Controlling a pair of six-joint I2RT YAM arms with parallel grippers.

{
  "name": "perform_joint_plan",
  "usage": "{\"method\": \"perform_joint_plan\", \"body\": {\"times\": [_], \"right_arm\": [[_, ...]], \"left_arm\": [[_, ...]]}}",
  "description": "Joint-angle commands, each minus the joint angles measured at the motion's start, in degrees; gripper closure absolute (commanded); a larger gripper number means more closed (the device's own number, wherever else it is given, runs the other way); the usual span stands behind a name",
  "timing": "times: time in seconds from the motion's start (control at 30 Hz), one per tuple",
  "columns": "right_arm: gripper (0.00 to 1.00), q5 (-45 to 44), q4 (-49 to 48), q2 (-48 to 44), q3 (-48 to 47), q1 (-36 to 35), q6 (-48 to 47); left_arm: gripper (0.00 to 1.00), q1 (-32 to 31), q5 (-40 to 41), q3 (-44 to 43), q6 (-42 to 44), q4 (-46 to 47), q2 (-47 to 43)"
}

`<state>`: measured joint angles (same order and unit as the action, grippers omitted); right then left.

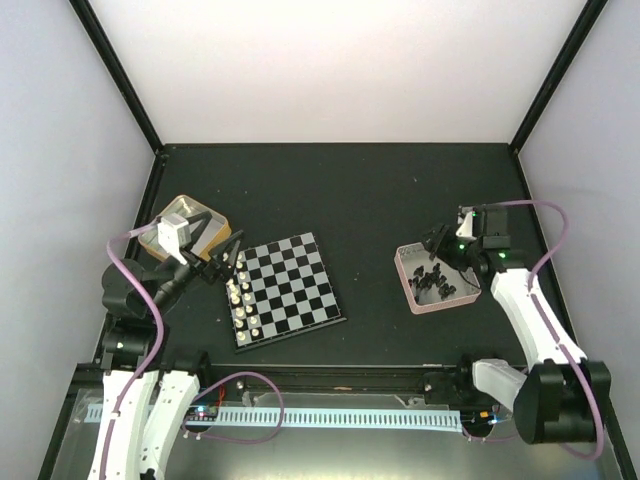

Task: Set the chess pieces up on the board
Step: Pick up the chess piece from the storage box.

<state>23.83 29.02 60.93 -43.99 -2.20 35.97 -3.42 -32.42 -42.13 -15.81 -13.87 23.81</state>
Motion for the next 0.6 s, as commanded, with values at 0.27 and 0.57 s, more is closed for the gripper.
{"method": "perform_joint_plan", "body": {"times": [0.27,0.57], "right_arm": [[0.58,-15.8,5.5,8.8,4.5,-8.9,-2.2],[0.74,-19.2,4.6,11.6,6.3,-11.4,-2.4]], "left_arm": [[0.01,0.5,-1.5,1.2,1.8,3.6,0.6],[0.01,0.4,-1.4,1.2,1.4,3.5,0.7]]}}
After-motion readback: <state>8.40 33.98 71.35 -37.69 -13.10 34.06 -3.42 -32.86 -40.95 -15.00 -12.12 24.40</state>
